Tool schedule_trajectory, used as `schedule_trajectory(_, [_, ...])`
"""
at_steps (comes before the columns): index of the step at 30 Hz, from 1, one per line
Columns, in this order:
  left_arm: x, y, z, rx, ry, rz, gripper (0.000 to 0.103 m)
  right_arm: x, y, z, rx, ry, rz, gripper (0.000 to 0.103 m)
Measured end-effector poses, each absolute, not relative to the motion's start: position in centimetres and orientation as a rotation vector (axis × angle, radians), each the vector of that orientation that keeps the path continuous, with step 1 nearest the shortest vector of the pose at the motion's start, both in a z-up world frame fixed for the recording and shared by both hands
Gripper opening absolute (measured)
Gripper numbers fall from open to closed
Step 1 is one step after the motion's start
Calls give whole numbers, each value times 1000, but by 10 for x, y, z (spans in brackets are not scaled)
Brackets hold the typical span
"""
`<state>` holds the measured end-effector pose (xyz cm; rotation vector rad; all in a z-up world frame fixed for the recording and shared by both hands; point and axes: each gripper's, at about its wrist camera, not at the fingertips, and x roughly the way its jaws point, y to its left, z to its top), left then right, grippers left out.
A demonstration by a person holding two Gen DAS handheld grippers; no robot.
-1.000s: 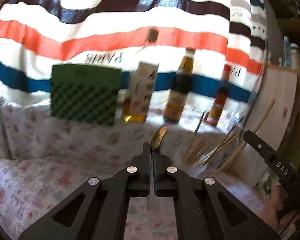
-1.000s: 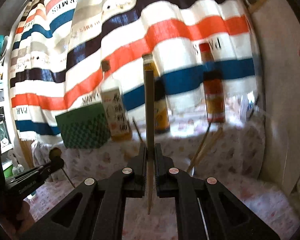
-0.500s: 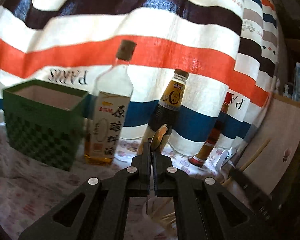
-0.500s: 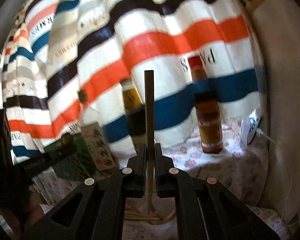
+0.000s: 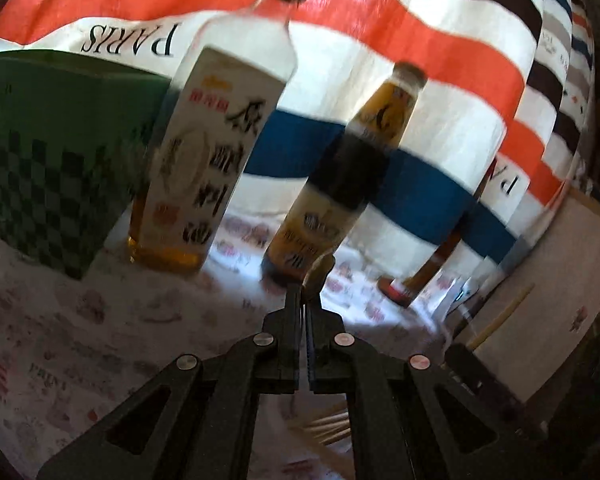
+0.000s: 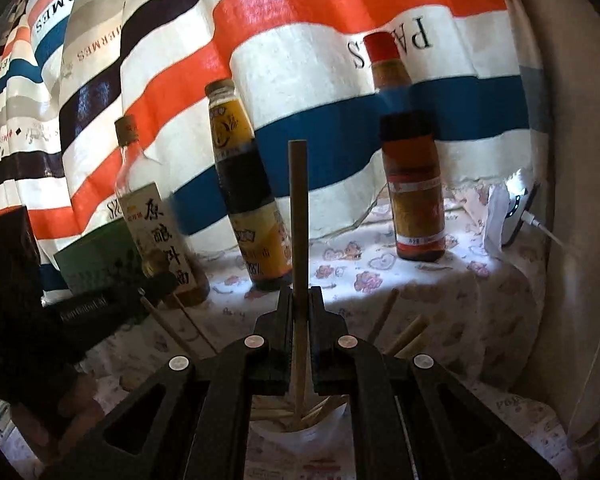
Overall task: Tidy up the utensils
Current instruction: 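Drop the spoon and chopstick into the cup by opening both tools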
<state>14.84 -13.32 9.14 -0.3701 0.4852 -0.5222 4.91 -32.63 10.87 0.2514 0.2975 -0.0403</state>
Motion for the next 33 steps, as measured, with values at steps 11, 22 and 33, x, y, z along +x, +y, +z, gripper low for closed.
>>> schedule_trajectory(11, [125,-137,94,-252,416,-612,6,63,-321,96,265,375,17,8])
schedule_trajectory(22, [110,-103,114,-265,361,-551,42,62,-335,97,350,381,14,59])
schedule_trajectory(33, [33,-37,129,-115,220,-376,70,3,-314,134,326,197,-35,86])
